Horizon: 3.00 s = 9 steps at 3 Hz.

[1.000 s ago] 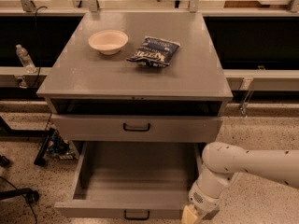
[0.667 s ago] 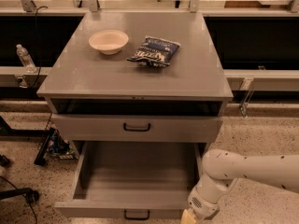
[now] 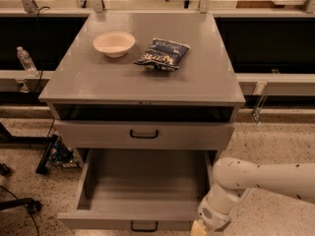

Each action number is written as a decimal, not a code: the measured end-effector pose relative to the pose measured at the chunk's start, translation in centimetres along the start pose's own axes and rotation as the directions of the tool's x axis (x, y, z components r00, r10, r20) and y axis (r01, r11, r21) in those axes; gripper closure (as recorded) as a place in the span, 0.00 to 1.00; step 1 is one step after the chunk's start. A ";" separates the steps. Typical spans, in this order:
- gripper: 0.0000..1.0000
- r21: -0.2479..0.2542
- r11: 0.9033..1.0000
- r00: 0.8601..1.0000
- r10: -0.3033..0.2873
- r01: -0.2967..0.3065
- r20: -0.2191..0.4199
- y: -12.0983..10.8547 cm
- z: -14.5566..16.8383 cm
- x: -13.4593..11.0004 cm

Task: Close middle drawer

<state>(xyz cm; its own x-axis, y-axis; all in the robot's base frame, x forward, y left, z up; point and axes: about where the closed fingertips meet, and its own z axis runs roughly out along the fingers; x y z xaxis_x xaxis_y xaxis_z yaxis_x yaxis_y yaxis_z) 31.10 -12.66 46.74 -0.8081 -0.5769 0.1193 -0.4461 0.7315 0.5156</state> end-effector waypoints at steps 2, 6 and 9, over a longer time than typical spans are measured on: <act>1.00 0.020 1.000 1.000 0.010 -0.009 -0.012 -2.0 3.0 -2.0; 1.00 0.131 0.988 0.990 -0.092 0.077 0.110 -4.0 3.5 -5.2; 1.00 0.208 0.965 0.964 -0.196 0.158 0.180 -4.9 2.5 -9.0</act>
Offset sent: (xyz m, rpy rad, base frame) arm 0.0248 0.0121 -0.0567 -0.0384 -0.0226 0.0056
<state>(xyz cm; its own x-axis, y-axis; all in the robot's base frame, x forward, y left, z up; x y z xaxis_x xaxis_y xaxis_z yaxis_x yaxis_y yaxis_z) 39.62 -10.13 41.01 -0.7607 -0.6341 -0.1390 -0.6380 0.6908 0.3401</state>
